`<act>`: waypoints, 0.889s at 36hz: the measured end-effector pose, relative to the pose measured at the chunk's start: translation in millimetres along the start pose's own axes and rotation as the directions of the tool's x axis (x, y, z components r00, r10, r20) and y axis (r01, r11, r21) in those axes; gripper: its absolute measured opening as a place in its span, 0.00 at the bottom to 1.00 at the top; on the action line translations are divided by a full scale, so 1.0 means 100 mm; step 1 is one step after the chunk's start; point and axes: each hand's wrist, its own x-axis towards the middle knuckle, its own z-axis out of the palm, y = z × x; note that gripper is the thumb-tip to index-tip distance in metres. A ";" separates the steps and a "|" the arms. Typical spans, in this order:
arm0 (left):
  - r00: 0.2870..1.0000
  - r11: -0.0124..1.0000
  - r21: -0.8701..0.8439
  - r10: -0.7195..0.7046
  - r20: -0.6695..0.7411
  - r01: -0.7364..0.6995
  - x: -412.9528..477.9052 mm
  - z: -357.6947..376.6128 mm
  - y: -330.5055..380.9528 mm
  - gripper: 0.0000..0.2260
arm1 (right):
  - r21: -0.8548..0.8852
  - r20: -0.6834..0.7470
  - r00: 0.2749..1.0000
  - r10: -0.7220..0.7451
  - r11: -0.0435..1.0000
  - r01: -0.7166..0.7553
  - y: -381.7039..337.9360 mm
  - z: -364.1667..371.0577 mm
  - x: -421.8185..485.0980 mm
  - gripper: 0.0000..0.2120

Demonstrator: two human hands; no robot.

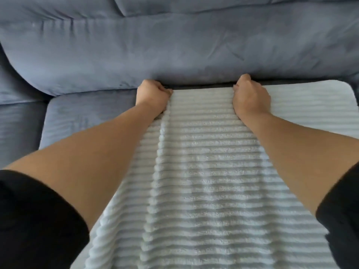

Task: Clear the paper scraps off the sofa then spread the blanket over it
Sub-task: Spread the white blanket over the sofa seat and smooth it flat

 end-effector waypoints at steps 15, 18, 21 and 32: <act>0.902 0.990 -0.003 -0.127 0.412 0.141 0.02 -0.55 -0.06 0.14 | 0.200 0.209 0.972 -0.109 0.978 0.067 -1.10 0.37 -0.21 0.08; 0.842 0.961 -0.083 -0.188 0.506 0.265 0.08 -0.89 -0.25 0.10 | 0.232 0.197 0.974 -0.112 0.970 0.064 -1.09 0.36 -0.22 0.07; 0.634 0.869 -0.126 -0.243 0.734 0.479 0.03 -1.08 -0.38 0.05 | 0.221 0.148 0.985 -0.093 0.974 0.059 -1.10 0.39 -0.28 0.05; 0.952 0.826 0.491 0.165 0.257 -0.276 0.37 -0.93 -0.47 0.12 | 0.150 -0.042 0.992 -0.115 0.981 0.120 -1.12 0.50 -0.33 0.05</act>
